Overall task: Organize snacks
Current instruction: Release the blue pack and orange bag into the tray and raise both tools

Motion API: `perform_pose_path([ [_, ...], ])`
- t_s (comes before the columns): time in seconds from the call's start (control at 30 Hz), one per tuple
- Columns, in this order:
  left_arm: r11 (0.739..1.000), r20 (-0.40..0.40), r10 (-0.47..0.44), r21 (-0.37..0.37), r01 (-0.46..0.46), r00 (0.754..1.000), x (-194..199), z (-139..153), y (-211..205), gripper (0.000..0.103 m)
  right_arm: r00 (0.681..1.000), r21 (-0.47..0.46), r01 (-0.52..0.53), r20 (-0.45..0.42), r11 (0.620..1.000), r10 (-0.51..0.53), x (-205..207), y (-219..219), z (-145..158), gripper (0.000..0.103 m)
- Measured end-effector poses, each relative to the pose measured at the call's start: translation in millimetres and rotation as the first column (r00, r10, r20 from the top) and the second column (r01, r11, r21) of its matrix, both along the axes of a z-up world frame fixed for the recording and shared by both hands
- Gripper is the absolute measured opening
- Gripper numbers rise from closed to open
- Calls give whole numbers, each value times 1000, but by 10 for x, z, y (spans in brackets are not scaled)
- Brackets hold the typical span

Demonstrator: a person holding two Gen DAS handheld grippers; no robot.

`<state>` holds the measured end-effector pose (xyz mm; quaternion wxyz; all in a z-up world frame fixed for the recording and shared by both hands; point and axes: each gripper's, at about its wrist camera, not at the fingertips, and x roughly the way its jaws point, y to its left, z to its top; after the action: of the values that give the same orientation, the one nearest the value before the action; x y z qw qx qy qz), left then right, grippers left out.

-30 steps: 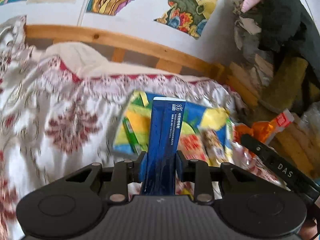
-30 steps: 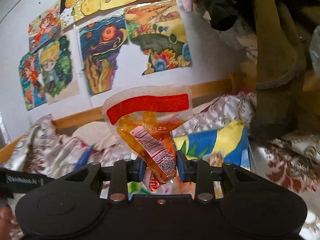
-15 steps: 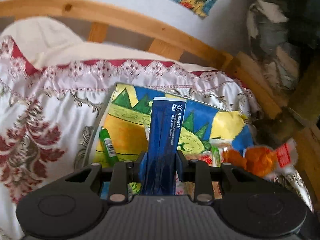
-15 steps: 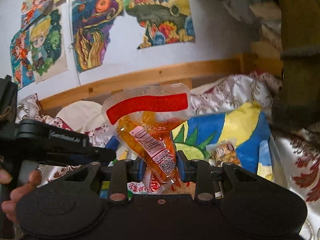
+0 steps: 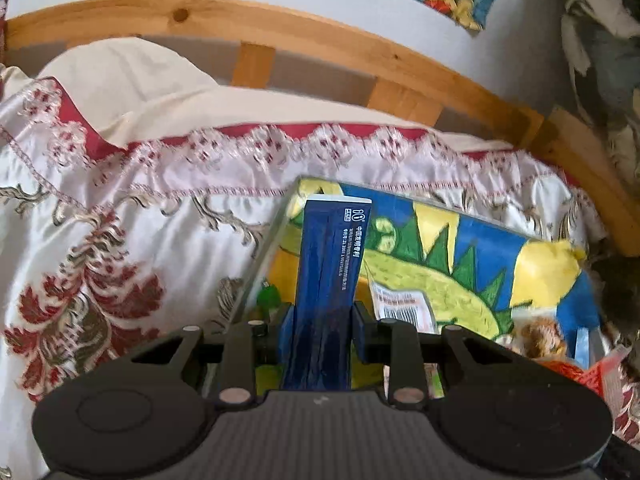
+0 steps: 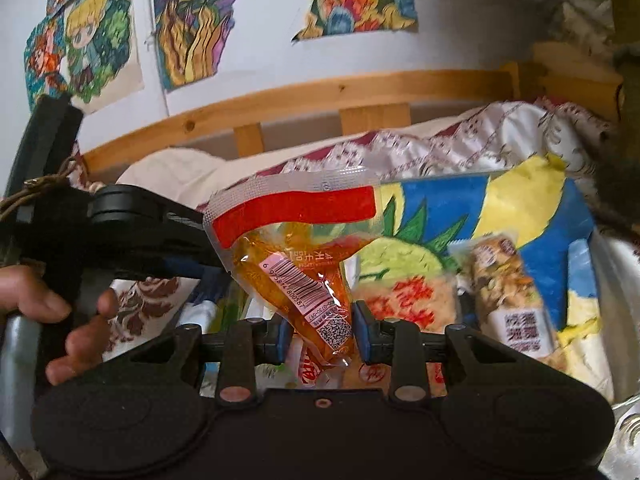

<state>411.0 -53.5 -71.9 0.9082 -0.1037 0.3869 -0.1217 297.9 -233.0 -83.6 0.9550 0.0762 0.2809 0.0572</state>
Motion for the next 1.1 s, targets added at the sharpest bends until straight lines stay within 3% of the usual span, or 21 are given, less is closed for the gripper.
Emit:
perform_pose_path([
  [0.33, 999, -33, 10, 45, -9, 999, -19, -121, -111, 35, 999, 6, 7, -34, 1000, -7, -6, -22, -47, 37],
  [0.37, 999, -32, 14, 51, -12, 999, -28, -122, -114, 36, 1000, 7, 8, -30, 1000, -8, -17, -30, -39, 41],
  [0.7, 997, 13, 45, 57, -46, 999, -264, 67, -16, 73, 998, -12, 51, 33, 999, -51, -166, -130, 178, 71],
  [0.9, 996, 106, 68, 55, -74, 992, -609, 336, 100, 91, 991, -9, 77, 114, 997, -75, -428, -198, 442, 86],
  [1.1, 995, 162, 81, 44, -89, 983, -1063, 639, 258, 102, 975, 9, 104, 197, 994, -104, -805, -242, 739, 97],
])
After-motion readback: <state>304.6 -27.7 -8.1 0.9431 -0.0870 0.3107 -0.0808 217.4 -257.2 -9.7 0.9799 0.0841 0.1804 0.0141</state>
